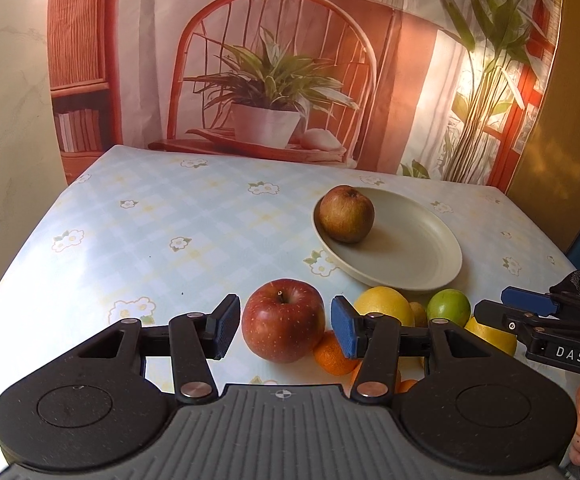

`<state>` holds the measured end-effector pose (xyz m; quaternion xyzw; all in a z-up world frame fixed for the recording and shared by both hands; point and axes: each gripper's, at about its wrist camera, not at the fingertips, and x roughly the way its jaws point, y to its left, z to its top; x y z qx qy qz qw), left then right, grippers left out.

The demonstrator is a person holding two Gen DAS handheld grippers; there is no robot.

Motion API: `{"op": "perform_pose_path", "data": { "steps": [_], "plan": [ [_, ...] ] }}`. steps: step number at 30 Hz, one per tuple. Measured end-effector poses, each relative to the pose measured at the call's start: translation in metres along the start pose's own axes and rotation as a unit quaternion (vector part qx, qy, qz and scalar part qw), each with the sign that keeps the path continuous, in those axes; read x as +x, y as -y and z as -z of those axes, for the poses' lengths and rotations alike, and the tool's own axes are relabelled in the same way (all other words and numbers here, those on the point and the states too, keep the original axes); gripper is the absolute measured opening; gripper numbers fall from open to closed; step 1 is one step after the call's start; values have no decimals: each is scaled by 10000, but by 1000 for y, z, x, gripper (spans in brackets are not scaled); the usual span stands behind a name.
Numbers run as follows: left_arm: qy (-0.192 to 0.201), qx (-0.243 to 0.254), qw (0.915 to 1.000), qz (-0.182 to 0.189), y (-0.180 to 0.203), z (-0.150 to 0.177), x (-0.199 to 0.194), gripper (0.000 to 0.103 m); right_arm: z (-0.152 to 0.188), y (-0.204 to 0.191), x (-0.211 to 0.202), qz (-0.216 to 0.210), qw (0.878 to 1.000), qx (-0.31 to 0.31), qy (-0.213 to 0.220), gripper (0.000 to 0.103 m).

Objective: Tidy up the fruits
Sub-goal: 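Withdraw both tools from the plate back toward the fruit cluster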

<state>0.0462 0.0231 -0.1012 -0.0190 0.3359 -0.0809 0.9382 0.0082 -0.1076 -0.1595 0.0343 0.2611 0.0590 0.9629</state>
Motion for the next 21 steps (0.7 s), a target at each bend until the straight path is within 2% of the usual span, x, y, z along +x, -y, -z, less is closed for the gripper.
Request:
{"op": "perform_pose_path", "data": {
  "steps": [11,21],
  "plan": [
    [62,58,10000,35,-1,6,-12,53,2,-25,-6,-214,9995,-192,-148,53],
    [155,194,9997,81,6,10,-17,53,7,-25,-17,-32,9996,-200,-192,53]
  ]
}}
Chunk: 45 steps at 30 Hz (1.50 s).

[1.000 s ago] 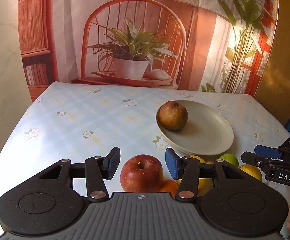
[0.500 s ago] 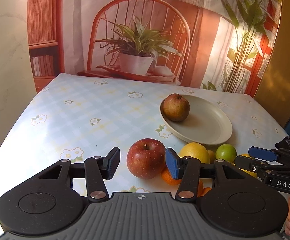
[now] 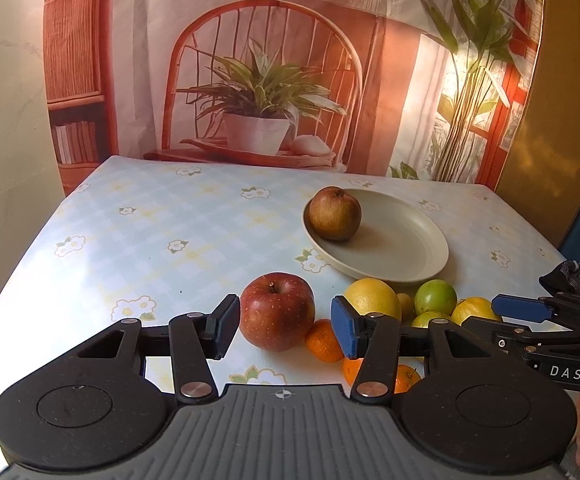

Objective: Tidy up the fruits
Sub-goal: 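Withdraw both tools from the plate back toward the fruit cluster, then move the right tool to the red apple while the left tool approaches it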

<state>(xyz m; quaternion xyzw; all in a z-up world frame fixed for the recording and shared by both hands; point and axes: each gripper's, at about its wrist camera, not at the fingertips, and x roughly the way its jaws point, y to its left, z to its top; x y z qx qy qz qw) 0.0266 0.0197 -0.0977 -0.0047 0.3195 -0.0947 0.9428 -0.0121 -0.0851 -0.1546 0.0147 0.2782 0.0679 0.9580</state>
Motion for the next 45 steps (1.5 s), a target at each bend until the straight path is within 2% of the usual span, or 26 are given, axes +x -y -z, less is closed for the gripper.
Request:
{"op": "perform_pose_path", "data": {
  "steps": [6,12,21,27,32,38,40,45],
  "plan": [
    [-8,-37,10000,-2,-4,0,0,53,1,9,1,189,9997,127,-39,53],
    [-50,-50,10000,-5,-4,0,2,53,1,9,1,151,9998,120,-17,53],
    [-158,-235,9995,-127,-23,-11,5,53,-12,-3,14,-125,9998,-63,-119,53],
    [17,-409,9987,-295,-59,-44,-2,53,-27,-29,40,-497,9972,-500,-248,53],
    [235,-508,9967,-585,-89,-66,-11,53,-41,-54,65,-841,9919,-893,-317,53],
    [62,-686,9971,-319,-96,-63,4,52,-51,-74,92,-1235,9809,-1382,-596,54],
    [-59,-775,9969,-132,-95,-55,15,52,-52,-77,98,-1296,9769,-1544,-710,58],
    [-457,-1175,9910,442,-92,-37,46,51,-54,-84,110,-1435,9662,-1941,-903,59]
  ]
}}
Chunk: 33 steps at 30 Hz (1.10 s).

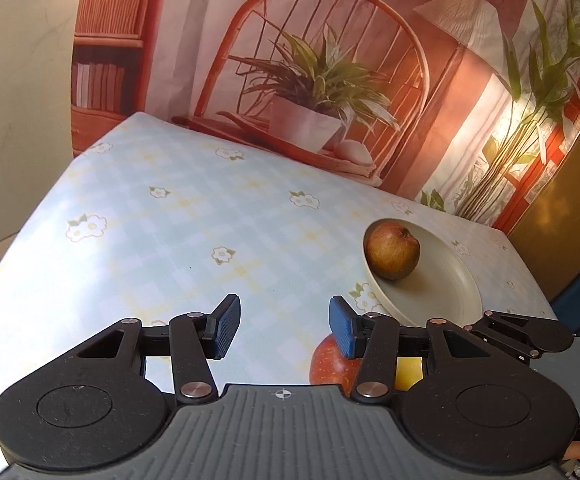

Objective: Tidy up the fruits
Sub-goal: 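Move the right tool to the red apple while the left tool approaches it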

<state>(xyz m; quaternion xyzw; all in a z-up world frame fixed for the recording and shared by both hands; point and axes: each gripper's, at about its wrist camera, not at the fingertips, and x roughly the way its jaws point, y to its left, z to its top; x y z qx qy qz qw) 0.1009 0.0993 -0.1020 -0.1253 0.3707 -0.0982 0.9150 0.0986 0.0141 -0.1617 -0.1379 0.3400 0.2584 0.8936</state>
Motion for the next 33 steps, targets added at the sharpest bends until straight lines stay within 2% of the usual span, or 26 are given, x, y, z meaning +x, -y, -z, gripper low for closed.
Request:
{"op": "perform_pose_path", "data": {
  "steps": [6,9,17,24,33],
  "plan": [
    [-345,-320,9978,475,-1,6,22,49,-4,-6,12,-202,9991,-328,-157,63],
    [-405,-317,9967,629,1,8,27,49,-6,-8,18,-284,9984,-414,-263,63],
    [-597,-440,9948,695,-1,10,36,47,-9,-6,34,-376,9973,-404,-483,61],
    [-615,-617,9935,729,-7,10,38,46,-10,-2,36,-362,9984,-212,-389,60],
    [-693,-802,9904,891,-8,10,43,46,-16,0,46,-354,9975,-250,-555,65]
  ]
}}
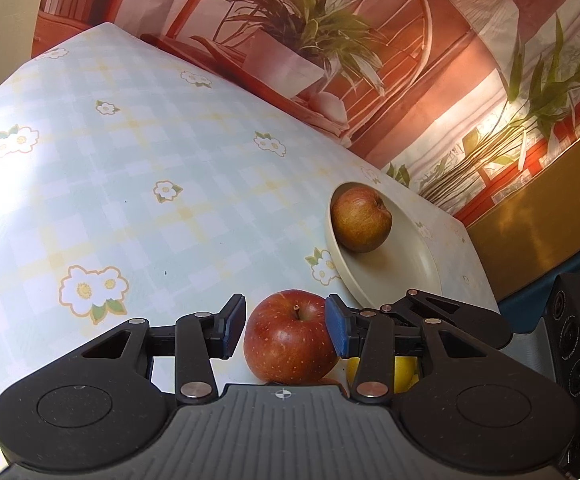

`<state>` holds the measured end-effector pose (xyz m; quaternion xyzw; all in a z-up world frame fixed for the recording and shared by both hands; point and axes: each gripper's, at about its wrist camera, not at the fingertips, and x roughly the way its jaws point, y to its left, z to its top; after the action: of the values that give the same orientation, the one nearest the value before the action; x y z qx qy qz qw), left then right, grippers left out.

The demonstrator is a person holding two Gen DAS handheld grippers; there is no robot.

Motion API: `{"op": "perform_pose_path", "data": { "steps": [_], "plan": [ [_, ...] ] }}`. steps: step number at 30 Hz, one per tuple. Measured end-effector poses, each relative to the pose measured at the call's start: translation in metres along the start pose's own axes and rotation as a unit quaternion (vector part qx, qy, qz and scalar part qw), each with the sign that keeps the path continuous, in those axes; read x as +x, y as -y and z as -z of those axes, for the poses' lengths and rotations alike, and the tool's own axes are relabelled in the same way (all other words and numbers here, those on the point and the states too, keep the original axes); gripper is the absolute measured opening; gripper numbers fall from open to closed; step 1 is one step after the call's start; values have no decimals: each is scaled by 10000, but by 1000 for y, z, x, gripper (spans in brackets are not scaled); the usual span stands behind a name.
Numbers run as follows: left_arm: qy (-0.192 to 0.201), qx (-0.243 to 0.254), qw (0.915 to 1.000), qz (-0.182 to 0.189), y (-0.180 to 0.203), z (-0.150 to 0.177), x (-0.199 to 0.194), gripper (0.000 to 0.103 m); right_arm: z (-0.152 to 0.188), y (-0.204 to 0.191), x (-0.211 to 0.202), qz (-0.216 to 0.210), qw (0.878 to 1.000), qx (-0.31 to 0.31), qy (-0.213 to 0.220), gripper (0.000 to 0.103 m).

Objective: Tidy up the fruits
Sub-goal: 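Move the right tool to the red apple while the left tool approaches it, then close the right and left tools together on the red apple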

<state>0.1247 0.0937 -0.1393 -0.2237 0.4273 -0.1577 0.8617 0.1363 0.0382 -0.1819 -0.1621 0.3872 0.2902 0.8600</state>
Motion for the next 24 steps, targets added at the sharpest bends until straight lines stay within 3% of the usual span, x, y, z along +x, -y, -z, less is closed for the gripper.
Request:
{"op": "perform_pose_path", "data": {
  "steps": [5,15,24],
  "plan": [
    [-30,-112,9998,137,-1,3,4,47,1,-1,-1,10,10000,-65,22,64],
    [220,-154,9994,-231,-12,-6,-4,49,-17,-9,18,62,9998,-160,142,64],
    [93,-250,9996,-29,-17,-5,-4,48,-17,-8,16,-18,9998,-209,3,65]
  ]
}}
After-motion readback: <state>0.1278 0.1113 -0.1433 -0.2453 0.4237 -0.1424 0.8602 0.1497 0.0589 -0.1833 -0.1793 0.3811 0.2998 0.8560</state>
